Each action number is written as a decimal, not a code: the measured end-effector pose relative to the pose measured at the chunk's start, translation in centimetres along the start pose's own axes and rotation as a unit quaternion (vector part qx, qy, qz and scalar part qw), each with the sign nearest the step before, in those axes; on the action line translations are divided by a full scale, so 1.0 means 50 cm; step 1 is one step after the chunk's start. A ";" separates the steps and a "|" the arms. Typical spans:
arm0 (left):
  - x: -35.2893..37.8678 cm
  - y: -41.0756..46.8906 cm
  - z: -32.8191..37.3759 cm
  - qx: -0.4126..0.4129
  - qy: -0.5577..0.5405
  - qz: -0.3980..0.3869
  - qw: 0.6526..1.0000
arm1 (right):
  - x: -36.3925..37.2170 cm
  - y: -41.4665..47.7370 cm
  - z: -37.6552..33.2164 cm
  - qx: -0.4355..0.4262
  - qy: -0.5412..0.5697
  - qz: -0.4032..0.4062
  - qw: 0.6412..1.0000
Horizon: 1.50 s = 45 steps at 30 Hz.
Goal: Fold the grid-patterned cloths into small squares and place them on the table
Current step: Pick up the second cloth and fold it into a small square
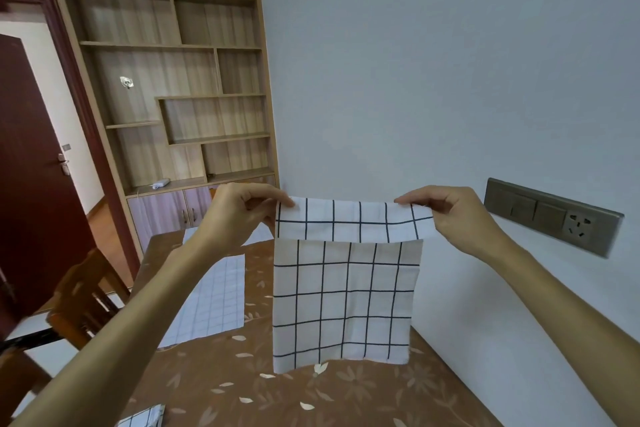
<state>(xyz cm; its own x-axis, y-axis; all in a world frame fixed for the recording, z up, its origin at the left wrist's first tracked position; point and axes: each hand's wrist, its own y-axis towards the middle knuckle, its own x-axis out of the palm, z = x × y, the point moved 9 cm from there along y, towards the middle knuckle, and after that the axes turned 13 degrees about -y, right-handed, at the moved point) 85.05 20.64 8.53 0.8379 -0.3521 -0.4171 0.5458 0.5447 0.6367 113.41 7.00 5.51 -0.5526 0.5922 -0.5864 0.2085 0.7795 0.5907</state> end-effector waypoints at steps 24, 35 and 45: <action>-0.016 0.003 -0.010 -0.040 -0.195 0.071 0.977 | 0.034 -0.024 -0.016 0.088 0.092 -0.064 0.990; -0.004 -0.001 -0.013 -0.044 -0.156 0.049 0.986 | 0.026 -0.018 -0.009 0.117 0.175 -0.004 0.978; 0.015 -0.001 -0.015 -0.024 -0.166 0.054 0.984 | 0.083 -0.049 0.011 0.166 0.226 -0.047 0.959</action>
<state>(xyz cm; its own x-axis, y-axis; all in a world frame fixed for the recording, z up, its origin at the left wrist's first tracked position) 85.64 20.93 7.73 0.8505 -0.5148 -0.1079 0.4588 0.6258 0.6308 111.05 7.65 1.33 -0.8594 0.4256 -0.2832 0.3445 0.8915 0.2942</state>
